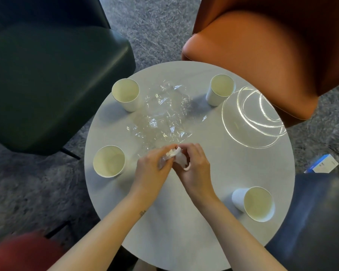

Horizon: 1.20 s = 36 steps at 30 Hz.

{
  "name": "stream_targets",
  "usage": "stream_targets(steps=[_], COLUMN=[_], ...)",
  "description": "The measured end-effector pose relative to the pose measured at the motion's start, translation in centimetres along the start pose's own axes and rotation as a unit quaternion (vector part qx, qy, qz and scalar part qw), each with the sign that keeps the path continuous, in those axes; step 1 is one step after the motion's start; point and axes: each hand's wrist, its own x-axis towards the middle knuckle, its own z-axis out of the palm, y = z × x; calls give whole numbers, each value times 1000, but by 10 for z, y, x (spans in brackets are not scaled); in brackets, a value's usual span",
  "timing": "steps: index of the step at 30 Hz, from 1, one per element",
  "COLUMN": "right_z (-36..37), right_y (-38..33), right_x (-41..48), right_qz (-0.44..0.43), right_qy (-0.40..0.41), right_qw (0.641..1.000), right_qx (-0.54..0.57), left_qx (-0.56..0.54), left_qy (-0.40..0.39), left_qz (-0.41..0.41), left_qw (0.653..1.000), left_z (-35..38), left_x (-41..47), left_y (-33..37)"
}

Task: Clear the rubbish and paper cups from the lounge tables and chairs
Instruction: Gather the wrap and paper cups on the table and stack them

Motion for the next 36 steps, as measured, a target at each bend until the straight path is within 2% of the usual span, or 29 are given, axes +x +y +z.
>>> stream_targets(steps=[4, 7, 10, 12, 15, 17, 20, 22, 25, 28, 32, 36], right_z=[6, 10, 17, 25, 38, 45, 49, 48, 41, 37, 38, 37], right_y=[-2, -6, -6, -3, 8, 15, 21, 24, 29, 33, 27, 20], right_x=[8, 27, 59, 79, 95, 96, 97, 101, 108, 112, 101, 78], right_qz=[8, 48, 122, 170, 225, 239, 237, 257, 311, 283, 238, 121], right_qy=[-34, -2, 29, 4, -55, -69, -17, -5, -50, -65, -65, -35], right_qw=[999, 997, 987, 981, 972, 967, 949, 938, 923, 935, 968, 991], right_qx=[35, 65, 99, 94, 30, -56, -207, -233, -220, -204, -36, -50], left_qx=[-30, -12, 27, 57, 93, 81, 85, 93, 44, -54, -118, -153], left_qy=[51, 89, 82, 54, -22, -47, -65, -65, -32, -1, 20, 49], left_qz=[-31, -28, -9, -66, -195, -240, -268, -271, -267, -271, -251, -217], left_qw=[998, 996, 996, 995, 976, 966, 958, 956, 962, 961, 961, 963], left_z=[-7, -10, -14, -16, -12, -8, -4, -2, -3, -5, -3, -6], left_x=[14, 25, 33, 38, 48, 53, 57, 59, 61, 65, 68, 70], left_y=[1, 5, 1, -4, -5, -6, -8, -9, -10, -11, -13, -9])
